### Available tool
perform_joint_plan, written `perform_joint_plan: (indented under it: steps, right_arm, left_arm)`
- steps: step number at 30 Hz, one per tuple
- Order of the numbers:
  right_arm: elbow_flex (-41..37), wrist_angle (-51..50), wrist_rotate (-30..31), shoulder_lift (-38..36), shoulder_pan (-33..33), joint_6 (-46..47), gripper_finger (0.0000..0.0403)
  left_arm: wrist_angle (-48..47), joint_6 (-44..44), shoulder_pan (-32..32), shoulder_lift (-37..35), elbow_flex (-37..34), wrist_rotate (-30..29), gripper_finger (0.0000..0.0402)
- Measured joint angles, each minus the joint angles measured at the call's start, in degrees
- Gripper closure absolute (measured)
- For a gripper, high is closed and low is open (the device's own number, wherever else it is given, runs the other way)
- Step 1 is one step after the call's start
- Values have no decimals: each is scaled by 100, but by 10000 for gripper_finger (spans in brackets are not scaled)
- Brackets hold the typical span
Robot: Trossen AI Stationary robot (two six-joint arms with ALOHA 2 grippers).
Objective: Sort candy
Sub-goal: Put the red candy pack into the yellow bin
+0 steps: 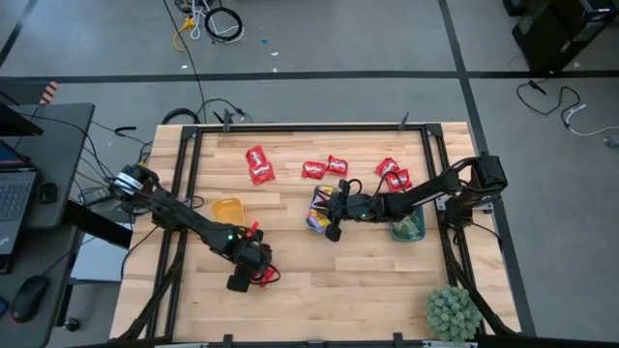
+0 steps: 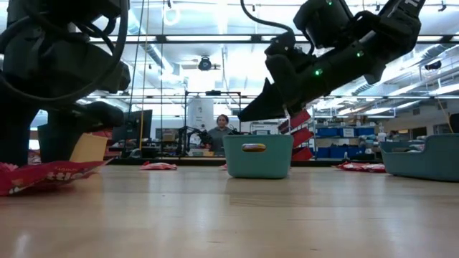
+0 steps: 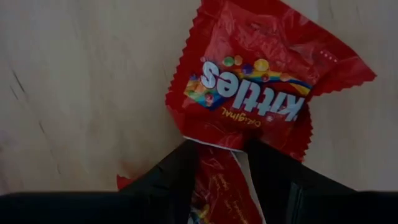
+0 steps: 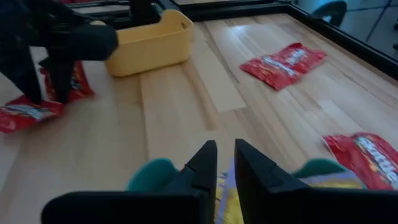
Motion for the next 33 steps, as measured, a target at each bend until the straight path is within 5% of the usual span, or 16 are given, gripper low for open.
perform_joint_plan:
  steps: [5, 11, 14, 24, 33]
  right_arm:
    - [78, -11, 0, 0, 57, -64, 357]
    - [81, -13, 0, 0, 59, -157, 356]
    - [81, -22, 0, 0, 59, -161, 356]
    - [81, -51, 0, 0, 80, -161, 354]
    - [81, -52, 0, 0, 96, -159, 322]
  left_arm:
    - [-124, 35, 0, 17, 75, -166, 266]
    - [-312, 381, 4, 28, 427, -236, 382]
    - [-419, 532, 4, 28, 608, -236, 395]
    - [-602, 22, 58, 13, 1129, 137, 395]
    - [-725, -47, 338, 213, 1123, 246, 321]
